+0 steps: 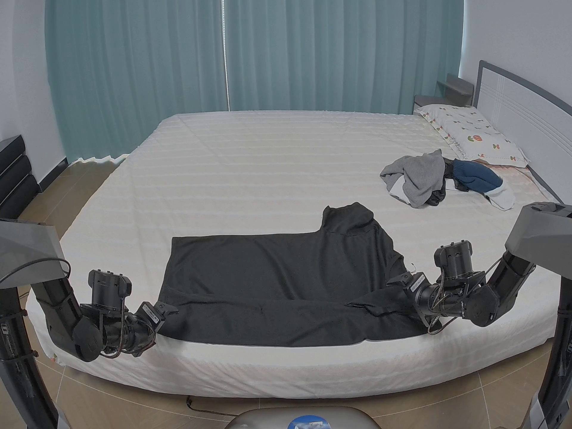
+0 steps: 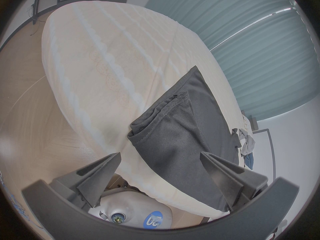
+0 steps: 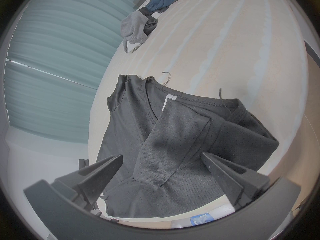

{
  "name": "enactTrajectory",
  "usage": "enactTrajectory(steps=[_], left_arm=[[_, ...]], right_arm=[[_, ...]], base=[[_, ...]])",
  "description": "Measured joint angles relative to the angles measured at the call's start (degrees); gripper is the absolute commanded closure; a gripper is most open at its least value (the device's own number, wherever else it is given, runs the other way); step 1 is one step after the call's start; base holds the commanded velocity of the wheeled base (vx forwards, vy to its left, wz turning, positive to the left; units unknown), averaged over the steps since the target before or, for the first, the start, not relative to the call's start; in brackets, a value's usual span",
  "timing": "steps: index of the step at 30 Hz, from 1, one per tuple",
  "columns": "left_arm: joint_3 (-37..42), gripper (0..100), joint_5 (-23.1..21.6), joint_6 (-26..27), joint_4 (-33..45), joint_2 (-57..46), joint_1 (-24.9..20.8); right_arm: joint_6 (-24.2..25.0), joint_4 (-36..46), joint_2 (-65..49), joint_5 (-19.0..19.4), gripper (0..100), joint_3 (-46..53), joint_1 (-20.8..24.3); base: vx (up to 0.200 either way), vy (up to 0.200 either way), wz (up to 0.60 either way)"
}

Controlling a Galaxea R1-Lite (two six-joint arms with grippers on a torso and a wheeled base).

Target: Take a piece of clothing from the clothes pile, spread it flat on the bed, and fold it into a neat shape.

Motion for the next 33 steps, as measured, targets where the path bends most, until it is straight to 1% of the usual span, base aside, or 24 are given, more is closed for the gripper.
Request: enactTrajectory(steps=[10, 11, 23, 33], left_arm=[[0.00, 0, 0.07, 0.11, 0.02, 0.11, 0.00], [0.00, 0, 0.05, 0.11, 0.02, 0.13, 0.00], [0.00, 0, 0.10, 0.09, 0.02, 0.17, -0.09], [0.09, 0, 0.10, 0.24, 0.02, 0.20, -0.17]], right_arm=[[0.29, -0.16, 1.96, -0.18, 0, -1.76, 0.48], [0.29, -0.20, 2.10, -0.22, 100, -1.87, 0.48], [0.35, -0.83, 3.15, -0.77, 100, -2.65, -0.63], [0.99, -0.11, 1.16, -0.84, 100, -1.02, -0.72]], base=[[0.000, 0.000, 0.00], [0.000, 0.000, 0.00], [0.000, 0.000, 0.00], [0.000, 0.000, 0.00]])
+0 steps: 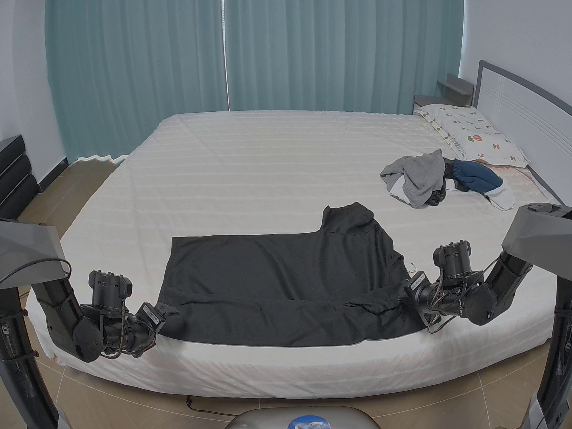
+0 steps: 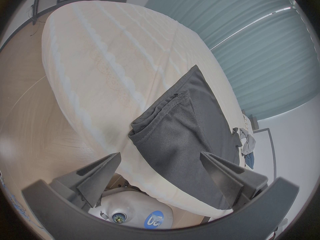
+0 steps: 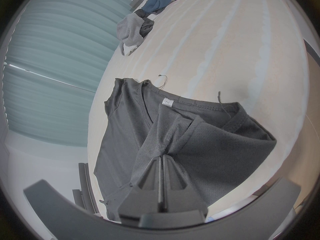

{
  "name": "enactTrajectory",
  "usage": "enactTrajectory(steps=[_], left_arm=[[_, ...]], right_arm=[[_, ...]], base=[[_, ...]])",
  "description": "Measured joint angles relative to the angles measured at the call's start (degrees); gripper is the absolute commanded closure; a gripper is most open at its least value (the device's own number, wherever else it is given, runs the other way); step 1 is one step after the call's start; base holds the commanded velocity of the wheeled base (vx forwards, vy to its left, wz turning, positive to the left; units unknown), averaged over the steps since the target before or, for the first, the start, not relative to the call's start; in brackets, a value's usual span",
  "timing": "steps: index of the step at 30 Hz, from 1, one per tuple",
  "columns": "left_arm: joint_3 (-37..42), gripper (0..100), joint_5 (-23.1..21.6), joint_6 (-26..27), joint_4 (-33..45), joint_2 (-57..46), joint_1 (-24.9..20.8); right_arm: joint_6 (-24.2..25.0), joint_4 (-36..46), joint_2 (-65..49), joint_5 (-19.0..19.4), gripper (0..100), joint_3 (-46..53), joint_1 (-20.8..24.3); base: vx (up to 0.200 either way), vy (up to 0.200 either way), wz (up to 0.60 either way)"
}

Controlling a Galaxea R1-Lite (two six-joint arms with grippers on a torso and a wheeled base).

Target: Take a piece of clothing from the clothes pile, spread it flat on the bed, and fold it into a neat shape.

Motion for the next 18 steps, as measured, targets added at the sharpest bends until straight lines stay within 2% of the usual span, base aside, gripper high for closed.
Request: enactTrajectory(steps=[4, 5, 18], left_arm=[[0.00, 0, 0.00, 0.02, 0.00, 0.05, -0.05], [0.00, 0, 0.00, 0.02, 0.00, 0.05, -0.06], [0.00, 0, 0.02, 0.02, 0.00, 0.09, -0.05]], right_arm=[[-0.04, -0.05, -0.20, -0.02, 100, 0.43, -0.29], [-0.04, -0.05, -0.20, -0.02, 0, 0.50, -0.33], [1.41, -0.06, -4.19, 0.29, 0, 1.44, 1.83]], base=[[0.000, 0.000, 0.00], [0.000, 0.000, 0.00], [0.000, 0.000, 0.00]])
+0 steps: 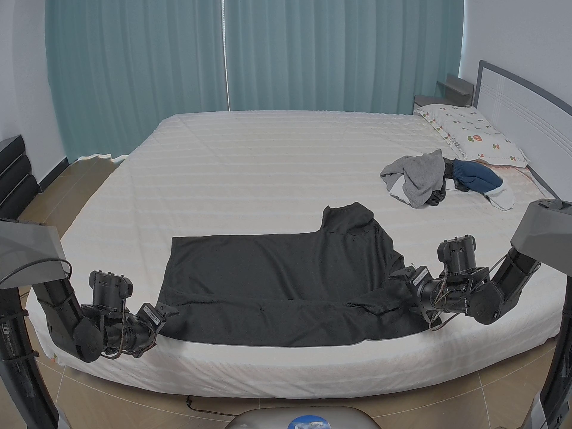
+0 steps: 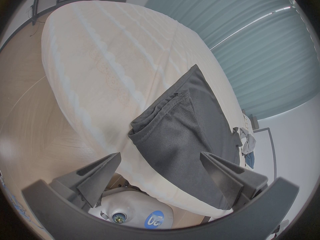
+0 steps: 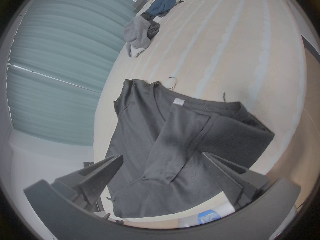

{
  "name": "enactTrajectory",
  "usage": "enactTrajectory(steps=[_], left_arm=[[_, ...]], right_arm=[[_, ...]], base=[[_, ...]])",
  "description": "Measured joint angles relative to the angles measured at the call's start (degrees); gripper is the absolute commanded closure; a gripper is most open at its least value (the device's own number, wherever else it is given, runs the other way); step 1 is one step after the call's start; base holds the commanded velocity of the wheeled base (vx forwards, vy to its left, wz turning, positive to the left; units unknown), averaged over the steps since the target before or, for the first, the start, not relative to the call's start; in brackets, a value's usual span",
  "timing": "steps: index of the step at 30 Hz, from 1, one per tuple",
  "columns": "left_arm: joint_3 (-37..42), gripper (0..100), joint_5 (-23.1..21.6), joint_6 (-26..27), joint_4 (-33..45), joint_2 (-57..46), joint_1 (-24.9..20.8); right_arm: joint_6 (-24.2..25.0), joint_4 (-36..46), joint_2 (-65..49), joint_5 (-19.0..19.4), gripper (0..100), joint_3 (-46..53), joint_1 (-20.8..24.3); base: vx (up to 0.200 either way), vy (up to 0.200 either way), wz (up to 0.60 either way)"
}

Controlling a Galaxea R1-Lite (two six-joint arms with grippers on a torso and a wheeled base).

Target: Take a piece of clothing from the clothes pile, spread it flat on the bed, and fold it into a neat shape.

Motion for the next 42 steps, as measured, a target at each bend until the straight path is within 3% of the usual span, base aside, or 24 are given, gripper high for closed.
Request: enactTrajectory(steps=[9, 21, 37, 38, 42], left_arm=[[0.00, 0, 0.00, 0.00, 0.00, 0.13, 0.00], [0.00, 0, 0.06, 0.06, 0.00, 0.22, -0.06], [0.00, 0, 0.06, 0.04, 0.00, 0.24, -0.04], [0.00, 0, 0.06, 0.04, 0.00, 0.24, -0.04], [0.00, 0, 0.06, 0.09, 0.00, 0.27, -0.01]], right_arm=[[0.61, -0.46, 0.67, -0.33, 0, -0.63, 3.55], [3.29, -1.44, 4.35, -0.33, 0, -4.38, 0.99], [4.00, -1.37, 5.40, -0.33, 0, -7.39, 1.01], [4.02, -1.37, 5.57, -0.35, 100, -7.50, 1.01], [3.97, -1.34, 6.49, -0.44, 100, -7.66, 0.88]], base=[[0.000, 0.000, 0.00], [0.000, 0.000, 0.00], [0.000, 0.000, 0.00], [0.000, 0.000, 0.00], [0.000, 0.000, 0.00]])
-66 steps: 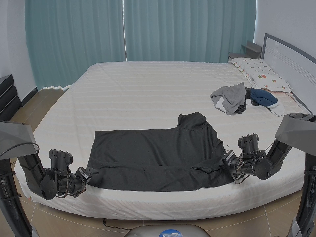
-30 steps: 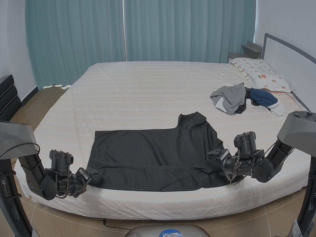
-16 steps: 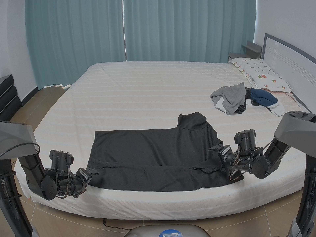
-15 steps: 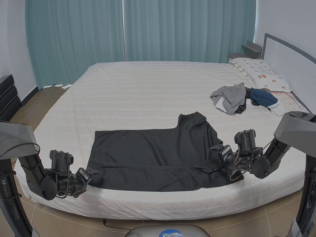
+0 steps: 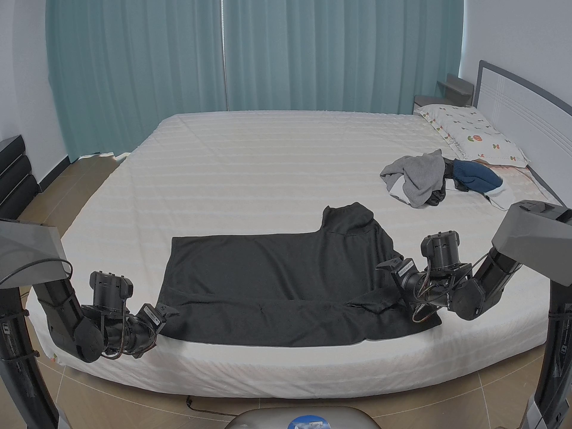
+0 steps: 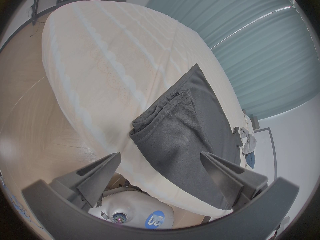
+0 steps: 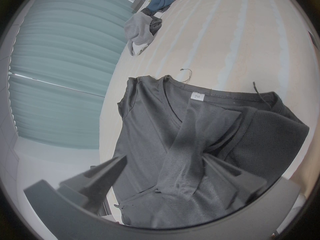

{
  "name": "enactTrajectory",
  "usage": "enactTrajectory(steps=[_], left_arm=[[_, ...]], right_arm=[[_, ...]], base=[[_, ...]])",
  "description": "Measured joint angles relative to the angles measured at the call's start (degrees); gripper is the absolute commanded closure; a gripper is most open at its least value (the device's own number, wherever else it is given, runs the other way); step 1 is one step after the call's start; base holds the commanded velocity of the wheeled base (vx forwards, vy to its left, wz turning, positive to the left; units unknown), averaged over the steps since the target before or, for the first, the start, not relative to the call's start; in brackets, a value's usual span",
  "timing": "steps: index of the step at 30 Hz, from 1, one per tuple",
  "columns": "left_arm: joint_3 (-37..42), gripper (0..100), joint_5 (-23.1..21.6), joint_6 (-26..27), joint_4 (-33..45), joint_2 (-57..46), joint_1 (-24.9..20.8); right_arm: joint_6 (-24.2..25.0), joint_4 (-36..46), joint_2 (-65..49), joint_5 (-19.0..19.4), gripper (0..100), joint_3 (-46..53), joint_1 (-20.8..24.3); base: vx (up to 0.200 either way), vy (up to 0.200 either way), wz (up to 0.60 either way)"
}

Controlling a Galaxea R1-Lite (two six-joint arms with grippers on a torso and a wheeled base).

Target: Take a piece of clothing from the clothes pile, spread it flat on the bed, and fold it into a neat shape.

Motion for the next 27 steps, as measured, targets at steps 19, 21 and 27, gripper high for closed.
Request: enactTrajectory(steps=[19, 21, 27], left_arm=[[-0.02, 0, 0.09, 0.00, 0.00, 0.00, 0.01], [-0.02, 0, 0.09, 0.00, 0.00, 0.00, 0.01], [-0.02, 0, 0.09, -0.02, 0.00, 0.00, 0.01]], right_arm=[[-0.27, 1.79, -6.01, -0.05, 100, 5.29, 0.46], [-0.41, 2.88, -7.36, -0.05, 100, 6.00, 0.52], [-1.91, 5.23, -10.56, -0.07, 100, 9.62, 1.68]], base=[[0.000, 0.000, 0.00], [0.000, 0.000, 0.00], [0.000, 0.000, 0.00]])
